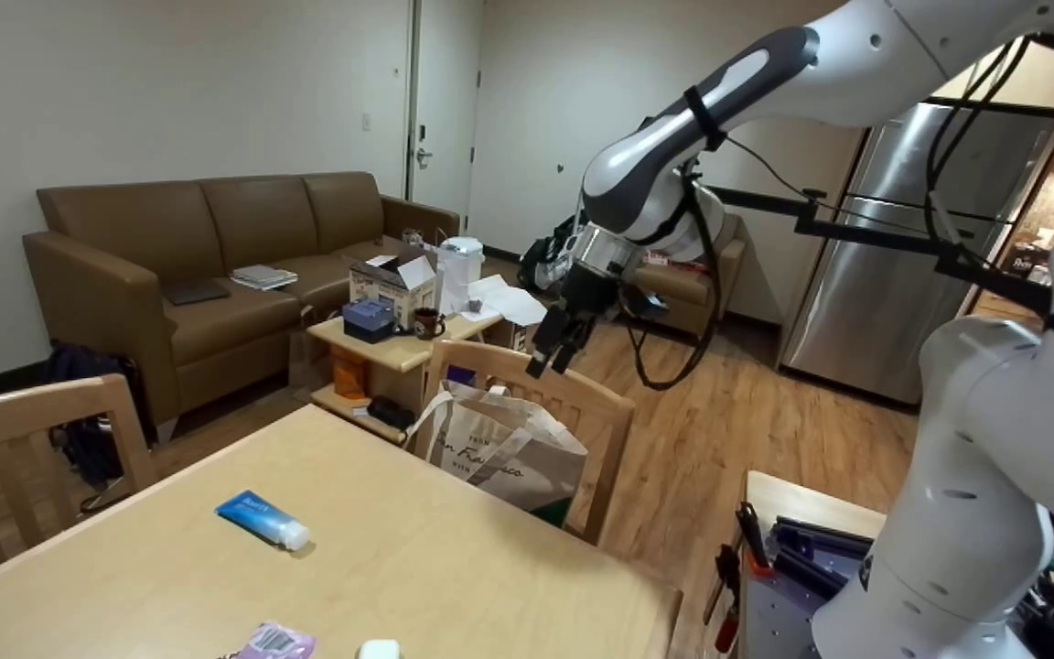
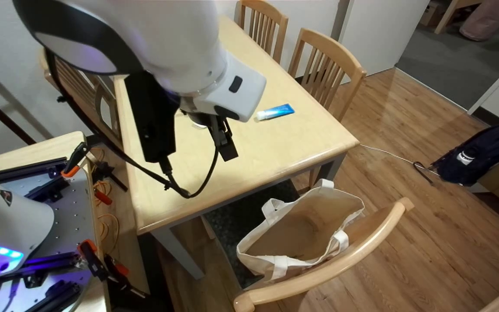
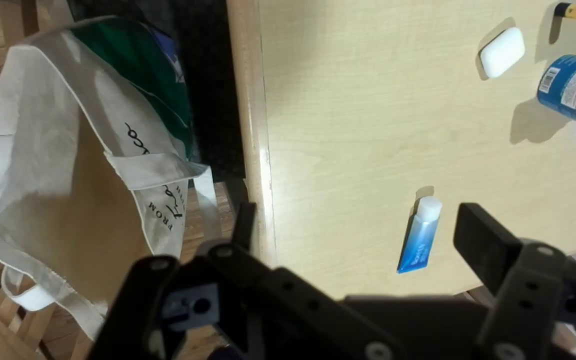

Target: Remove the small white item from the table and put it in the bag

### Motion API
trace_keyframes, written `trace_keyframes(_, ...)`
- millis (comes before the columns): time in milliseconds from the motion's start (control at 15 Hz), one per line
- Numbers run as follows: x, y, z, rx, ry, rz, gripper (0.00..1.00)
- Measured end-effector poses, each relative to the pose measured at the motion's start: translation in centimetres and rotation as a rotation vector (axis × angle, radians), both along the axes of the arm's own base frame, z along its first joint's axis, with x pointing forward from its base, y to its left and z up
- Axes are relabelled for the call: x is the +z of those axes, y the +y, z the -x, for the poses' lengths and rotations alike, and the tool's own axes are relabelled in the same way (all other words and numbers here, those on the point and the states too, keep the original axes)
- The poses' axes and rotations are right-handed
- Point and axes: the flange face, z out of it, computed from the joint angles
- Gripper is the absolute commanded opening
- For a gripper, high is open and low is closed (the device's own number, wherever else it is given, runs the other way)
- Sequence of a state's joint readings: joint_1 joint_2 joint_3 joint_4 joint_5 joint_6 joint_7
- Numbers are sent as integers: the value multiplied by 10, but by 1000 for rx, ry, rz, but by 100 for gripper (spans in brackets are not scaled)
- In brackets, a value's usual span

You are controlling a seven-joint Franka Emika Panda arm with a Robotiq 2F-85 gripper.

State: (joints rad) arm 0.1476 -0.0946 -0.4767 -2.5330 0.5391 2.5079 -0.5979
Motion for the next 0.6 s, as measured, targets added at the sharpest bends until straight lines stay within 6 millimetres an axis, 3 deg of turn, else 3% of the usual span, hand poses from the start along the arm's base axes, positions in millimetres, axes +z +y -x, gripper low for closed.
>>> trace_keyframes(133,2,5,-2,30,0,11,100)
trace_keyframes(267,5,23,-10,129,17,25,100)
trace_keyframes(600,13,107,-47,383,45,17,100)
